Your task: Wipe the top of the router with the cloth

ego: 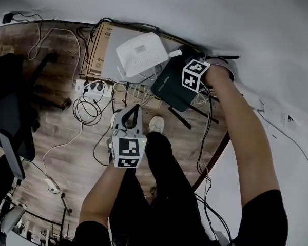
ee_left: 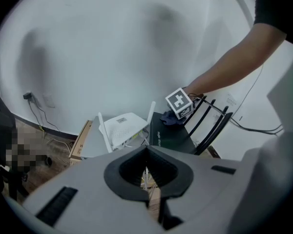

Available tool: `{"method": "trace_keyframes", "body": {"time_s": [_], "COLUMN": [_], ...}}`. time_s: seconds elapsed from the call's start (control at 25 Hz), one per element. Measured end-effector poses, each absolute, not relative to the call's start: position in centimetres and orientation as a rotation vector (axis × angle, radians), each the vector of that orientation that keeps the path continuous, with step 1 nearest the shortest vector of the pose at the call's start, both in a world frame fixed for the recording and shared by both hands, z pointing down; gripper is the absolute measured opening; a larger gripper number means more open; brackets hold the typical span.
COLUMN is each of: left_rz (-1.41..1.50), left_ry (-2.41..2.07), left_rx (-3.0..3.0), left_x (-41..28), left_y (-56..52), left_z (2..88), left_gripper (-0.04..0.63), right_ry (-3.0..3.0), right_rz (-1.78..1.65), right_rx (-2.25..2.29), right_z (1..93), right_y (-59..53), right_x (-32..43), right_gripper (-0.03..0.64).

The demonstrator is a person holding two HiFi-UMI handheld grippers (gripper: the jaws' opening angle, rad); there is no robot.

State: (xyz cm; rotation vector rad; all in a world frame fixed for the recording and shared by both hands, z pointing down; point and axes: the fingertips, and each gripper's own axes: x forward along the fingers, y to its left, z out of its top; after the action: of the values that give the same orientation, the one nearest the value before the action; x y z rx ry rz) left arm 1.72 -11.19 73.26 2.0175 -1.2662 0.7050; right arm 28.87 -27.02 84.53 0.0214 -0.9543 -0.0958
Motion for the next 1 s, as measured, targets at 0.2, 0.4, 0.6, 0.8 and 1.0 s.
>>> {"method": "trace_keyframes", "body": {"time_s": [0.2, 0.4, 0.6, 0.8, 1.0], "left_rz": [0.696, 0.702, 0.711, 0.697, 0.701], "left_ry": [-1.260, -1.248, -1.253, -1.261, -1.242], "left_rx": [2.016, 2.019, 2.020, 2.021, 2.042], "left_x": [2.1, 2.1, 1.6, 1.2, 1.4], "left_y": [-11.1, -10.6, -10.0, -9.7, -8.9], "left_z": [73.5, 73.4, 73.3, 72.9, 72.7], "left_gripper": [-0.008, -0.008, -0.008, -0.008, -0.008], "right_ry": [-0.915, -0.933, -0.935, -0.950, -1.034], "right_rz": [-0.193, -0.067, 0.048, 0.074, 0.221], "right_rx": [-0.017, -0.026, -0.047, -0.066, -0.092], "right_z": [84.7, 84.6, 84.2, 84.1, 83.9], "right_y": [-26.5, -24.6, -22.2, -19.9, -16.9], "right_x": [28.6, 28.4, 28.1, 27.2, 25.8], "right_gripper": [0.028, 0.029, 0.029, 0.029, 0.029]}}
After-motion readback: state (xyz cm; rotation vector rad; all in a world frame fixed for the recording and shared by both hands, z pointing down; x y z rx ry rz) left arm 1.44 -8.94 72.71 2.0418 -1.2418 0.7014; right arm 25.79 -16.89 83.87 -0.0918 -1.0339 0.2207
